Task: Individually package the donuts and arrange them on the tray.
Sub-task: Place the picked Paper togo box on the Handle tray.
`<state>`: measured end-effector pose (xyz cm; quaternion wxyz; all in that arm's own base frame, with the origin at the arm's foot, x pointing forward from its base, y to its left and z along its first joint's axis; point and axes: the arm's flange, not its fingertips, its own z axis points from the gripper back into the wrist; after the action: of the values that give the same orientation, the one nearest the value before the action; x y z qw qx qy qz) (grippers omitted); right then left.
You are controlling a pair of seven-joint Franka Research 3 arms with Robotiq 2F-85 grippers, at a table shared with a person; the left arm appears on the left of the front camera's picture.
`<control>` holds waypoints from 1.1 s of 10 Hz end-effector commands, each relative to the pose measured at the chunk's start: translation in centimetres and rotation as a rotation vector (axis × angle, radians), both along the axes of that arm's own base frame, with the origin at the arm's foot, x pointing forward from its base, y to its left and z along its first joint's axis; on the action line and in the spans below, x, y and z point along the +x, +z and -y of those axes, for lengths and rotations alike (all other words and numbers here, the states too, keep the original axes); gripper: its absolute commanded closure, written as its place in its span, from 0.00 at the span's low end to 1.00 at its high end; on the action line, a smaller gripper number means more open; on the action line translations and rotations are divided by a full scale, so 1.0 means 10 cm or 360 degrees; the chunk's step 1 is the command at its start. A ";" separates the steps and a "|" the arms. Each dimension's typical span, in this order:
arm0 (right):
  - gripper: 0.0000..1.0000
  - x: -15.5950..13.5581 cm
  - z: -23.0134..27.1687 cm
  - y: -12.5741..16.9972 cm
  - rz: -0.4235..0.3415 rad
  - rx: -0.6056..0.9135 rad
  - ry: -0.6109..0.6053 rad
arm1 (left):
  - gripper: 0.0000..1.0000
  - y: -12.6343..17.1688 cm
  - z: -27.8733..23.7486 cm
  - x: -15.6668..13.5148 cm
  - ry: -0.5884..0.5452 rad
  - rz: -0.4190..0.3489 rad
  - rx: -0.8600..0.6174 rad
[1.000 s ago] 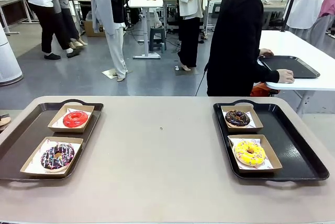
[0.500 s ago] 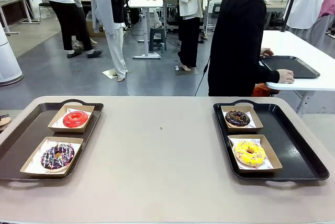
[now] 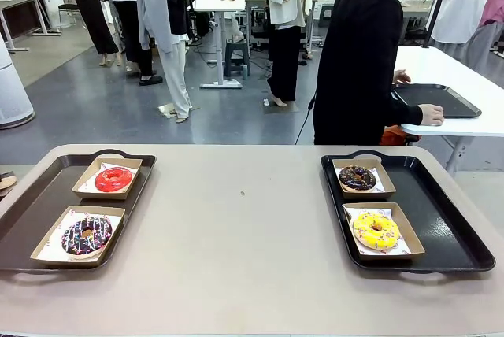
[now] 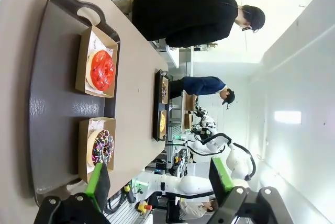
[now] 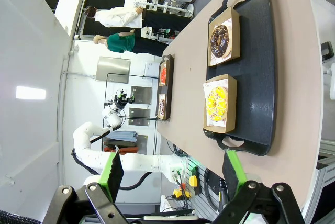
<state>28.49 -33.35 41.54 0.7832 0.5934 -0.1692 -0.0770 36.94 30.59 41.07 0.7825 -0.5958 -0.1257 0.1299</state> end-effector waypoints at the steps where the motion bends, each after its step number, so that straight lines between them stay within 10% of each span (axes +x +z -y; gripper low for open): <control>1: 0.00 -0.02 0.00 -0.01 -0.0008 -0.0006 0.0003 | 0.00 0.03 0.01 -0.04 -0.0009 -0.0001 0.0012; 11: 0.00 -0.02 0.00 -0.01 -0.0008 -0.0006 0.0003 | 0.00 0.03 0.01 -0.04 -0.0009 -0.0001 0.0012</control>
<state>28.49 -33.35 41.54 0.7832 0.5934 -0.1692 -0.0770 36.99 30.53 41.08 0.7826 -0.5959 -0.1253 0.1292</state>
